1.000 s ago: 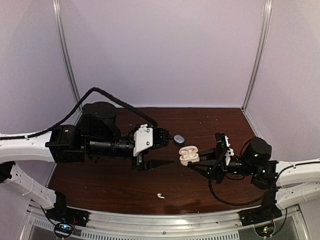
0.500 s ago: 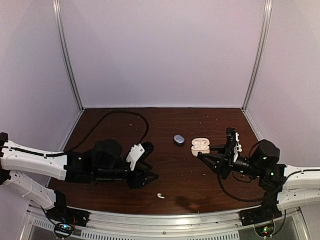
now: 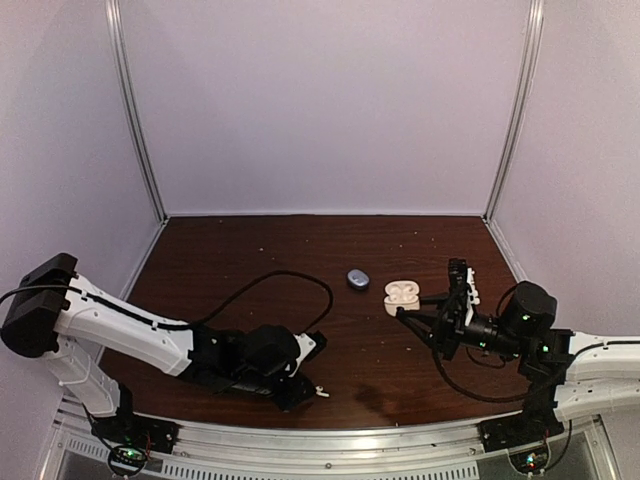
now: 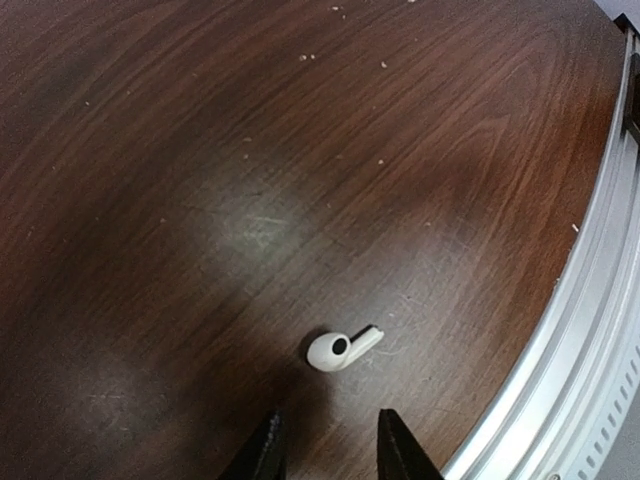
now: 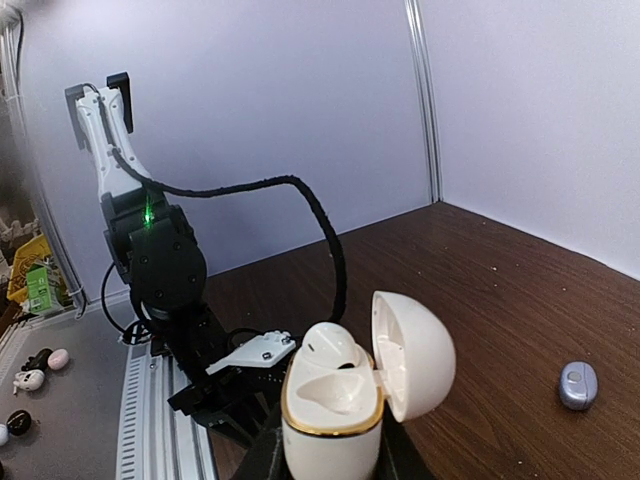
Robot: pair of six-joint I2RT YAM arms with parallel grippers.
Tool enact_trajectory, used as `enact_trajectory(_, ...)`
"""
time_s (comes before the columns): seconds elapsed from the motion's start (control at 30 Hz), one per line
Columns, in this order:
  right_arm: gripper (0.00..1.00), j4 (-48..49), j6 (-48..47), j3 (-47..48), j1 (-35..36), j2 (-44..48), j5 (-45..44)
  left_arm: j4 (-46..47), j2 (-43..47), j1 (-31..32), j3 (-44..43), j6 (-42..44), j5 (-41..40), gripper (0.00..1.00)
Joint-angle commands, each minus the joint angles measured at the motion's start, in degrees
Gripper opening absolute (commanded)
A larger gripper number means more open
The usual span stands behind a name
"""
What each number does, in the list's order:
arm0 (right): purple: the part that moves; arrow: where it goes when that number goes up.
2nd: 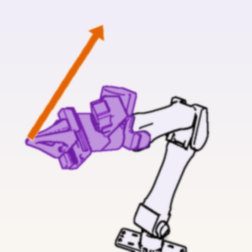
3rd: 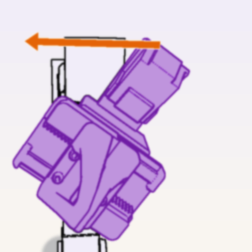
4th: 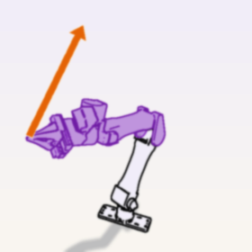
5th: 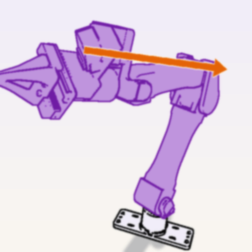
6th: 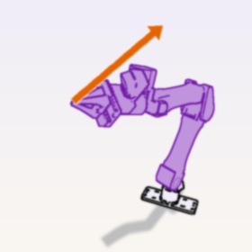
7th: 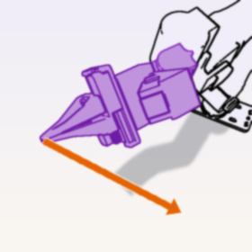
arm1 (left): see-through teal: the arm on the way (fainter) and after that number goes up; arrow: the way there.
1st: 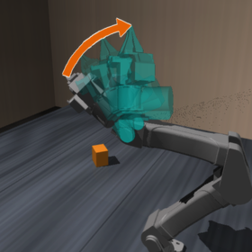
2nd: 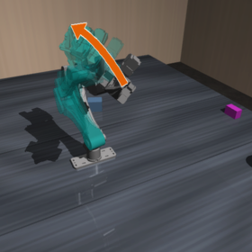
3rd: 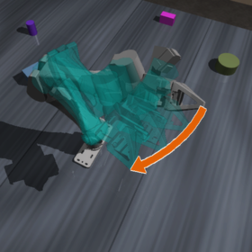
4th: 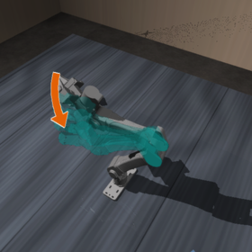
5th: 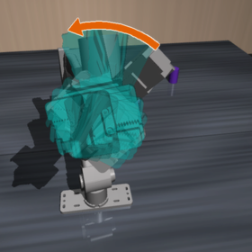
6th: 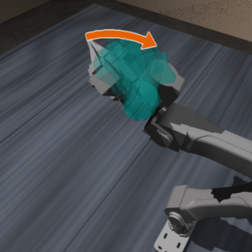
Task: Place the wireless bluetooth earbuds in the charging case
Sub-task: Adjust the right earbud at the center of the board.
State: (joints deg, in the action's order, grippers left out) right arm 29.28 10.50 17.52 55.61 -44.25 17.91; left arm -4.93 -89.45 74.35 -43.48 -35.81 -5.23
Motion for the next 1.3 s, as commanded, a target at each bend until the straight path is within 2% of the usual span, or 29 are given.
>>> enact_trajectory(0.0,0.00,0.0,0.2,-0.6,-0.4,1.0,-0.7,0.9,-2.5,0.8,-2.0,-2.3,-0.3,0.29)
enact_trajectory(0.13,0.00,0.0,0.1,-0.8,-0.6,1.1,-0.8,1.9,-4.7,0.8,-2.1,-2.5,0.9,0.21)
enact_trajectory(0.33,0.00,-0.3,-0.2,-0.7,-0.8,1.4,-0.9,4.5,-8.0,0.8,-3.3,-2.0,2.9,0.15)
enact_trajectory(0.57,0.00,-0.3,-0.6,-0.8,-1.1,1.5,-0.9,2.7,-12.3,0.4,-8.0,1.5,0.2,0.12)
enact_trajectory(0.7,0.00,-0.3,-0.9,-0.6,-1.2,1.3,-0.6,3.9,-13.8,-1.9,-9.5,4.2,1.6,0.12)
enact_trajectory(0.77,0.00,-0.5,-1.0,-0.5,-1.2,1.3,-0.5,4.5,-13.8,-3.0,-10.0,5.9,2.2,0.13)
enact_trajectory(0.93,0.00,-1.0,-1.2,-0.2,-1.3,1.4,-0.4,6.5,-13.7,-5.7,-10.9,9.8,5.1,0.28)
enact_trajectory(1.07,0.00,-1.7,-1.3,0.1,-1.3,1.7,-0.5,6.2,-12.2,-5.7,-11.3,12.0,9.4,0.34)
enact_trajectory(1.17,0.00,-2.1,-1.3,0.3,-1.4,1.9,-0.6,2.8,-12.0,-5.2,-13.1,12.7,10.4,0.39)
enact_trajectory(1.27,0.00,-2.4,-1.3,0.5,-1.4,1.9,-0.8,-2.5,-14.0,-3.1,-17.0,13.1,8.0,0.40)
